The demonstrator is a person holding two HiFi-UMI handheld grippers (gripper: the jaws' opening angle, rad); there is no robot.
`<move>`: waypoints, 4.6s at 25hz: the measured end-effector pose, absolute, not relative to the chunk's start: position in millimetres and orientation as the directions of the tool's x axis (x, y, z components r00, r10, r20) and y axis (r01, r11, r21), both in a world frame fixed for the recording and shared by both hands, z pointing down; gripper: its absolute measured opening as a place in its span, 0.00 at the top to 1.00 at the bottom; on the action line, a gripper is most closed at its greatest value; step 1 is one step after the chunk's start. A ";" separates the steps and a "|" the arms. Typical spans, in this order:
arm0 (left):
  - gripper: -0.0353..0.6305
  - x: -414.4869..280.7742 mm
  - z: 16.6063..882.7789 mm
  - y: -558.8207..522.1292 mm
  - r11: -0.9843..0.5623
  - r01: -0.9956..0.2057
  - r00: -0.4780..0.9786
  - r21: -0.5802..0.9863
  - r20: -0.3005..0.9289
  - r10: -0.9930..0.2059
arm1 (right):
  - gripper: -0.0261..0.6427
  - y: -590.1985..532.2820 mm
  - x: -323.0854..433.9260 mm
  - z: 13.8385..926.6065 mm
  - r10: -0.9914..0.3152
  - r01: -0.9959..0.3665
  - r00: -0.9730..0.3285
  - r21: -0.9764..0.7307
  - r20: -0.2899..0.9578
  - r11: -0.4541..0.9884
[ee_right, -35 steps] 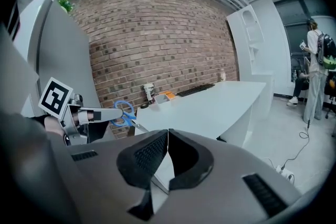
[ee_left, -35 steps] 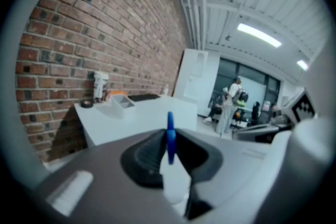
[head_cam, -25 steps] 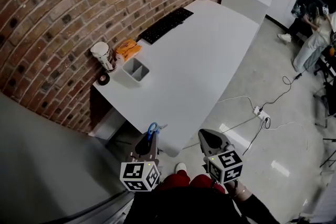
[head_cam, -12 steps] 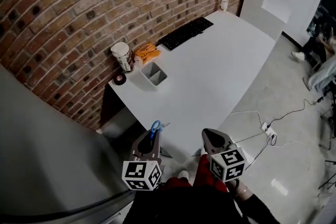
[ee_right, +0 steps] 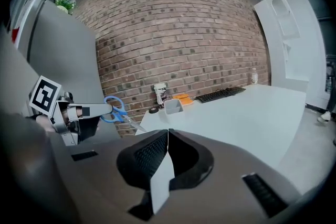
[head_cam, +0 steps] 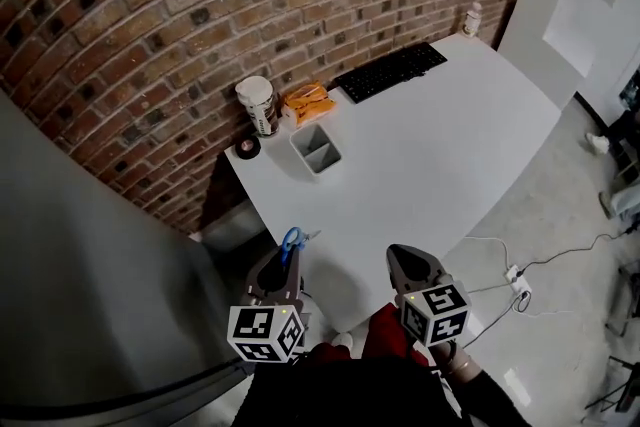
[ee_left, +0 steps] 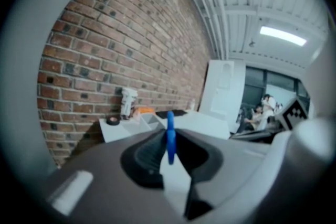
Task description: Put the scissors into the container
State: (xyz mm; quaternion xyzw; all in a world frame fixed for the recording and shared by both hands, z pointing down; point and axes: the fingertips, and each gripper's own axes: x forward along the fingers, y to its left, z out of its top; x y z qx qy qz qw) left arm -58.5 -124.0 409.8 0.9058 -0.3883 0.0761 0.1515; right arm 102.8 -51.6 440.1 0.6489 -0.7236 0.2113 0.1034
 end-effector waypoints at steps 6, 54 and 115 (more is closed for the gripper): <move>0.88 -50.5 411.0 -145.8 -0.567 -0.791 0.612 0.230 0.260 -0.747 | 0.95 -90.1 117.8 442.2 -0.870 -0.969 -0.235 -0.175 0.433 0.174; 0.88 23.3 417.4 -268.3 -0.292 -0.890 0.382 0.350 0.223 -0.897 | 0.95 -262.8 134.9 480.3 -0.671 -0.812 -0.549 -0.126 0.498 0.570; 0.83 21.7 498.5 -355.3 -0.249 -0.870 0.411 0.425 0.349 -0.842 | 0.95 -293.1 141.6 519.6 -0.663 -0.857 -0.472 -0.127 0.581 0.499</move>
